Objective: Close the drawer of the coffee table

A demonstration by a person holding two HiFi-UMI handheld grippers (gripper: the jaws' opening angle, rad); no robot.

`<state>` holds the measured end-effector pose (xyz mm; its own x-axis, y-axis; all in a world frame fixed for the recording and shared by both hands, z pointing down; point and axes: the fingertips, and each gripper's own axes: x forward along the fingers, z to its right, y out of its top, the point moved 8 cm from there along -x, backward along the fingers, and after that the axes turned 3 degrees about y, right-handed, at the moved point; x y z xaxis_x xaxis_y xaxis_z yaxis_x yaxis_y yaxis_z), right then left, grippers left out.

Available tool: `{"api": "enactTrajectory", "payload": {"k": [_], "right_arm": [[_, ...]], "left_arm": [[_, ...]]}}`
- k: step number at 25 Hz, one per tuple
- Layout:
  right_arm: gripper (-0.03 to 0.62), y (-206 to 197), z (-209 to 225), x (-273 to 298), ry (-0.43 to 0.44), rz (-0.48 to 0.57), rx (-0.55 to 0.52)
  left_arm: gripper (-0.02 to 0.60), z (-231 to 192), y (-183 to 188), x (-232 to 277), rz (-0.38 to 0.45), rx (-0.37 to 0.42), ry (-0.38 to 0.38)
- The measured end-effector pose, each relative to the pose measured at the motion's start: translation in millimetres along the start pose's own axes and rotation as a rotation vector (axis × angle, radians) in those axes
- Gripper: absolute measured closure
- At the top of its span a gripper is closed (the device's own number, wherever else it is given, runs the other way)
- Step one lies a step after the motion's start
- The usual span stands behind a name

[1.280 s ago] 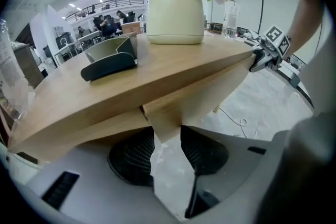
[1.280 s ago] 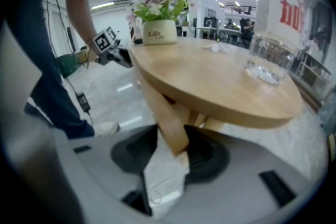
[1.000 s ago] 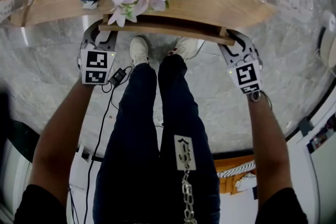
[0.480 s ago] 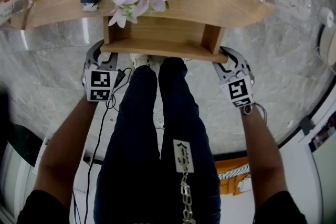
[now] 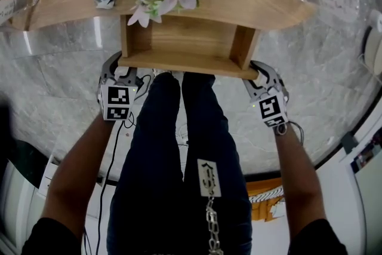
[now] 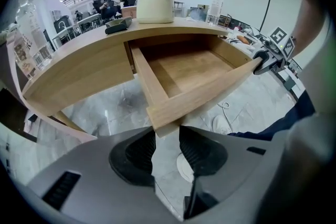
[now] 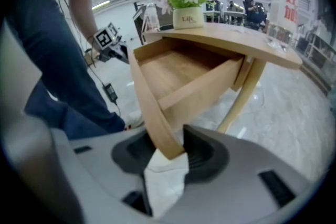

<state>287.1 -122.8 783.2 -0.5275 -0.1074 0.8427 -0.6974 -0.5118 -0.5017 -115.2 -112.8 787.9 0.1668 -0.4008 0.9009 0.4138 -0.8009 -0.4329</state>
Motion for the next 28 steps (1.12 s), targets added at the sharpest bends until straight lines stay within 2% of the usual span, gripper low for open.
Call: {"api": "enactTrajectory", "payload": {"k": [8, 16, 21, 28], "right_arm": [[0.424, -5, -7, 0, 0.019, -0.014, 0.004], [0.422, -12, -7, 12, 0.024, -0.037, -0.003], [0.422, -5, -7, 3, 0.022, -0.014, 0.017], [0.421, 10, 16, 0, 0.010, -0.007, 0.026]], "left_arm": [[0.425, 4, -7, -3, -0.012, -0.003, -0.005], [0.428, 6, -20, 9, -0.073, -0.008, -0.011], [0.426, 2, -5, -1, -0.041, 0.007, -0.013], [0.426, -6, 8, 6, -0.065, 0.003, -0.018]]}}
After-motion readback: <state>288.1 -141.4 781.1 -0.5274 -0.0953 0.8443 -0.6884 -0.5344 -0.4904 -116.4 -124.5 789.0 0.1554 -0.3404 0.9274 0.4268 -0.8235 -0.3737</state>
